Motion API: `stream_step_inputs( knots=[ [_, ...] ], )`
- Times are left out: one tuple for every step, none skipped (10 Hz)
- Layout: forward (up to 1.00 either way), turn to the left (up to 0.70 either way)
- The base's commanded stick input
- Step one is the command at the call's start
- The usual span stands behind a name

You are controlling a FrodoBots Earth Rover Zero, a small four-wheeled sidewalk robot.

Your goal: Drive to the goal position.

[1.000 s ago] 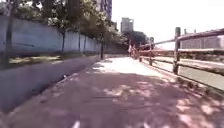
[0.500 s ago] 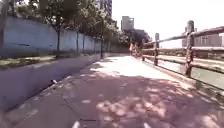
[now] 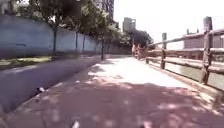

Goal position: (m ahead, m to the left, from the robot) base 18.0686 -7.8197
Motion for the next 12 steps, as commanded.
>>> stream_step_inputs(
  knots=[
    [1.0,0.0],
    [1.0,0.0],
    [1.0,0.0],
    [1.0,0.0],
    [1.0,0.0],
    [1.0,0.0],
    [1.0,0.0],
    [1.0,0.0],
    [1.0,0.0],
    [1.0,0.0],
    [1.0,0.0],
    [1.0,0.0]
  ],
)
